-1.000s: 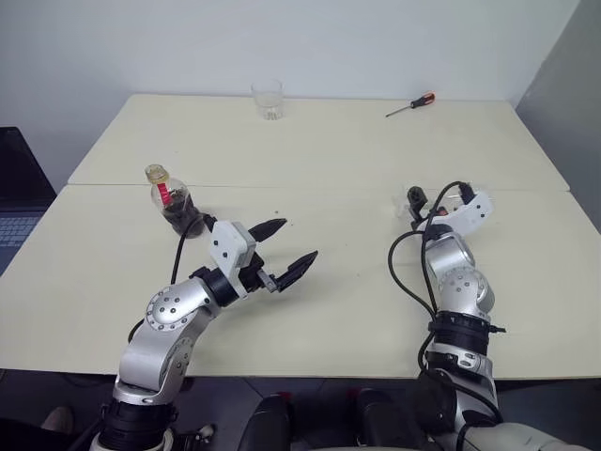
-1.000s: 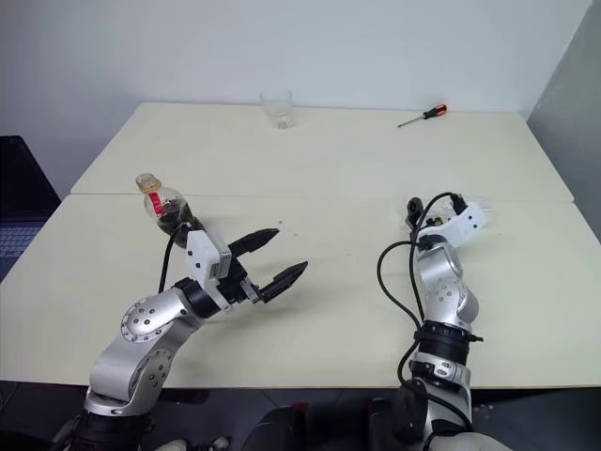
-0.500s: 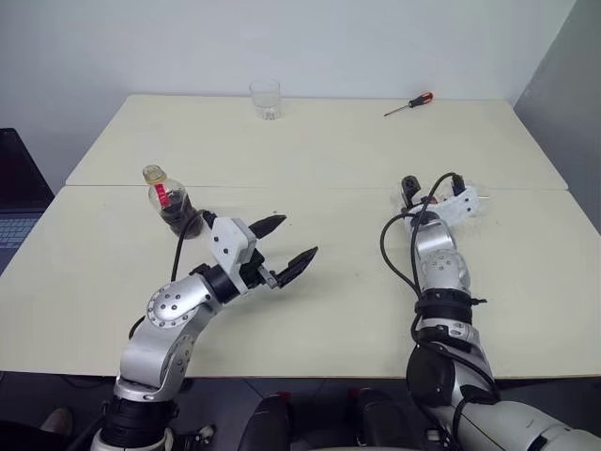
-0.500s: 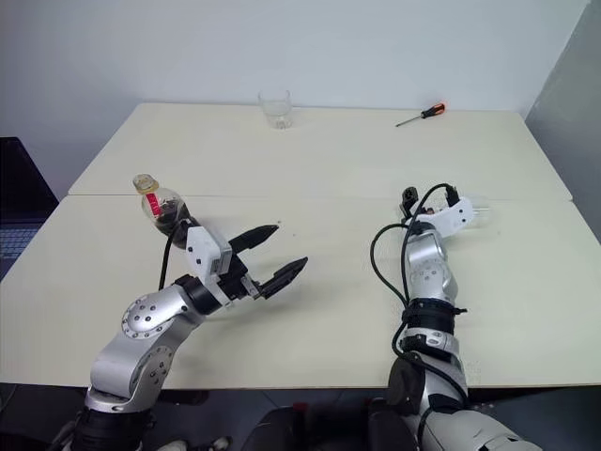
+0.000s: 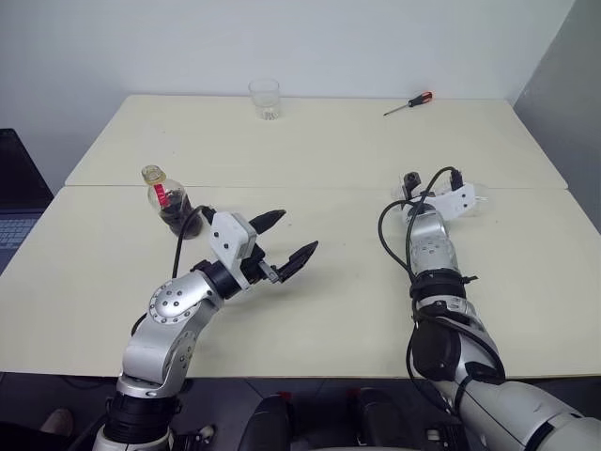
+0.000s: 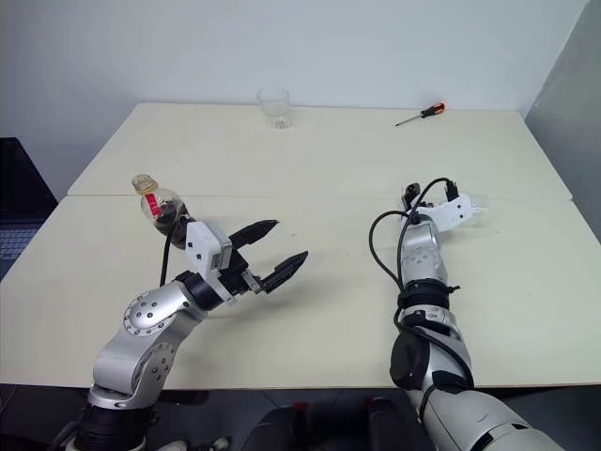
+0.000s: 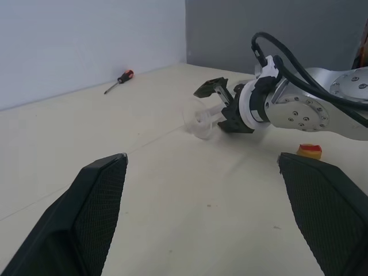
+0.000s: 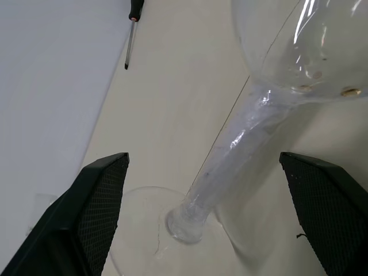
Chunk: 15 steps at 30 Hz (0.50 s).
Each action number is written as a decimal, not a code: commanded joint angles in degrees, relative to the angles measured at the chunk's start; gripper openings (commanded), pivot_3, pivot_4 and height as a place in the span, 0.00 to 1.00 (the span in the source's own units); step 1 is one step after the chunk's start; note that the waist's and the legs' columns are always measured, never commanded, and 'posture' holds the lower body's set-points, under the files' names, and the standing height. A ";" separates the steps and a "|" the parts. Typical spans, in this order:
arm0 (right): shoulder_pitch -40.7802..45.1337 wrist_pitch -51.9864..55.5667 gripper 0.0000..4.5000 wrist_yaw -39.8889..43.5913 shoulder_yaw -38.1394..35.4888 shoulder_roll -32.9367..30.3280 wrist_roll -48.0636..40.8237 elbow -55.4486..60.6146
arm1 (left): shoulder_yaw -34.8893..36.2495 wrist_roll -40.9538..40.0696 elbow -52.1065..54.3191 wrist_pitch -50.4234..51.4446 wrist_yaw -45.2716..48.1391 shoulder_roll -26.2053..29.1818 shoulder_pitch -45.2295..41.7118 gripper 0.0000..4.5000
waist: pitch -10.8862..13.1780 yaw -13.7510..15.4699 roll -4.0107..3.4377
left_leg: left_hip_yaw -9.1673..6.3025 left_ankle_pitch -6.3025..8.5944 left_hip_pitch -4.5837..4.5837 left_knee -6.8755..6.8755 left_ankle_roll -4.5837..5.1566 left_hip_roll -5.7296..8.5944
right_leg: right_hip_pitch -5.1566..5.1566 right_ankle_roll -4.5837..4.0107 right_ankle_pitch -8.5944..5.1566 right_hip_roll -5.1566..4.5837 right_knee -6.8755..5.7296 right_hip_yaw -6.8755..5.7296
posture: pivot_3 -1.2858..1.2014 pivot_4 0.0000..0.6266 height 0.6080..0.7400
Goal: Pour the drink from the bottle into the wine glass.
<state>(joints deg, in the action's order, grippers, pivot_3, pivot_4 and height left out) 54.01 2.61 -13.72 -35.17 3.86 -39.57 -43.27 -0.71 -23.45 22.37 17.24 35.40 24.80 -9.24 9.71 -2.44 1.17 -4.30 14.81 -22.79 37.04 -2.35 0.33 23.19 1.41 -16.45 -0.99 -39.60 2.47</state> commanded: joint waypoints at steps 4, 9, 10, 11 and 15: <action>2.16 -3.63 0.81 -1.88 -1.42 0.34 -0.88 -0.59 | 0.27 0.38 1.03 -1.00 -0.36 -0.47 -0.79 1.00 | 0.00 0.01 0.00 | 0.01 0.00 -0.01 0.00 0.00 0.00 | 0.00 0.00 0.00 0.00 0.01 0.01 | 0.52 0.24 1.00; 2.33 -4.92 0.39 -3.59 -1.69 0.44 -0.34 -1.11 | 0.02 0.49 0.94 -1.14 -0.33 -0.87 -0.78 1.00 | 0.01 0.00 -0.02 | 0.01 0.00 0.00 0.00 0.00 0.00 | 0.00 0.00 0.00 -0.01 0.00 0.01 | 0.52 0.24 1.00; 2.36 -5.07 0.34 -3.73 -1.59 0.37 -0.10 -1.29 | -0.05 0.52 0.93 -1.18 -0.34 -0.96 -0.75 1.00 | 0.01 0.01 -0.02 | 0.02 0.00 0.00 0.00 0.00 0.00 | 0.00 0.00 0.00 -0.01 0.00 0.01 | 0.52 0.24 1.00; 2.40 -5.20 0.27 -3.81 -1.53 0.31 0.05 -1.45 | -0.10 0.56 0.91 -1.20 -0.35 -1.03 -0.76 1.00 | 0.01 0.04 -0.02 | 0.02 0.00 0.00 0.00 0.00 0.00 | 0.00 0.00 0.00 -0.01 0.01 0.01 | 0.52 0.24 1.00; 2.76 -5.85 0.04 -2.96 -0.16 -0.20 1.47 -1.45 | -0.29 0.76 0.85 -1.36 -0.25 -1.46 -0.72 1.00 | -0.01 0.32 -0.05 | 0.01 0.00 0.00 0.01 0.00 0.02 | -0.02 0.00 0.00 -0.01 0.01 -0.03 | 0.52 0.24 1.00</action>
<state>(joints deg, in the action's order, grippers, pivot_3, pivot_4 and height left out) 56.49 -2.06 -16.90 -35.91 4.60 -39.15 -45.22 -0.87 -23.05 22.29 17.02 35.43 23.46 -9.34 9.70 -2.12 1.12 -4.30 14.81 -22.81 37.05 -2.35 0.36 23.17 1.41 -16.45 -1.00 -39.58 2.44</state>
